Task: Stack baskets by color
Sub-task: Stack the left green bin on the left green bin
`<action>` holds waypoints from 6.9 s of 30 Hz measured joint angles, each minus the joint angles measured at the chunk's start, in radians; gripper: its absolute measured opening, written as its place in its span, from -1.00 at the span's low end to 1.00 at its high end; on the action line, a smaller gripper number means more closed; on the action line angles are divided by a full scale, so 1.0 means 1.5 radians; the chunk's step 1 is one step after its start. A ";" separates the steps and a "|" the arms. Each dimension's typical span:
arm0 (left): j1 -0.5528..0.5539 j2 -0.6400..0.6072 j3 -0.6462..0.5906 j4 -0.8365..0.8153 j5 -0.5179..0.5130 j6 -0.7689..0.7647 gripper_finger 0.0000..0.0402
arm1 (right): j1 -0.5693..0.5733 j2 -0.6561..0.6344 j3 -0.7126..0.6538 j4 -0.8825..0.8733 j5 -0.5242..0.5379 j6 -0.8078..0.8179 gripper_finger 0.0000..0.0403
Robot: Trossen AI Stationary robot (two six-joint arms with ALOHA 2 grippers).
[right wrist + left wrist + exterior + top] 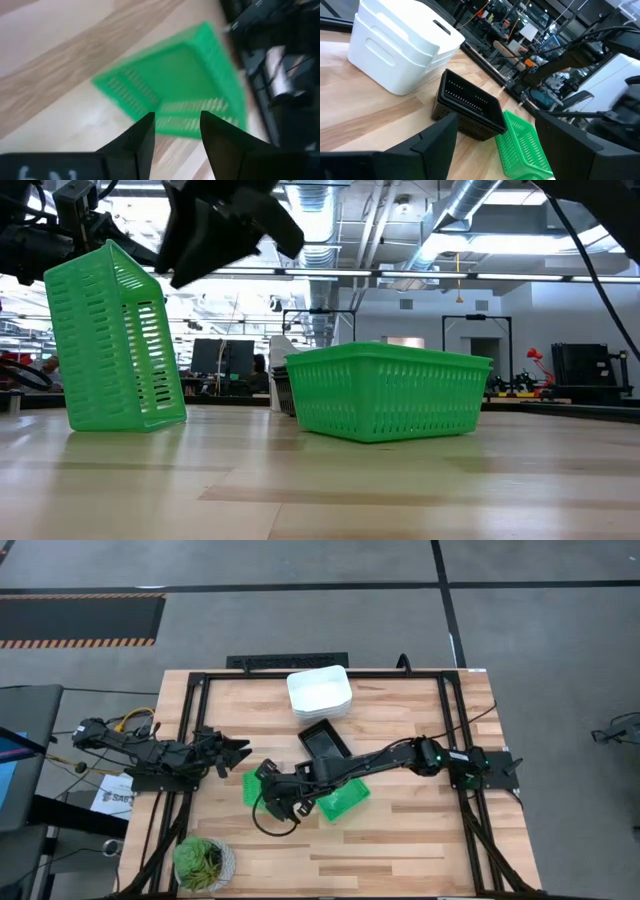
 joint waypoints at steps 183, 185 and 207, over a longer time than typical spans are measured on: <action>0.000 0.185 0.000 0.001 0.020 -0.176 0.28 | 0.078 -0.702 -0.560 -0.307 0.209 1.513 -0.96; 0.000 0.185 0.000 0.001 0.022 -0.190 0.28 | 0.083 -0.737 -0.664 -0.198 0.205 1.549 -0.96; 0.000 0.186 0.000 0.000 -0.008 -0.202 0.28 | 0.044 -0.601 -0.929 0.249 0.032 1.398 -0.94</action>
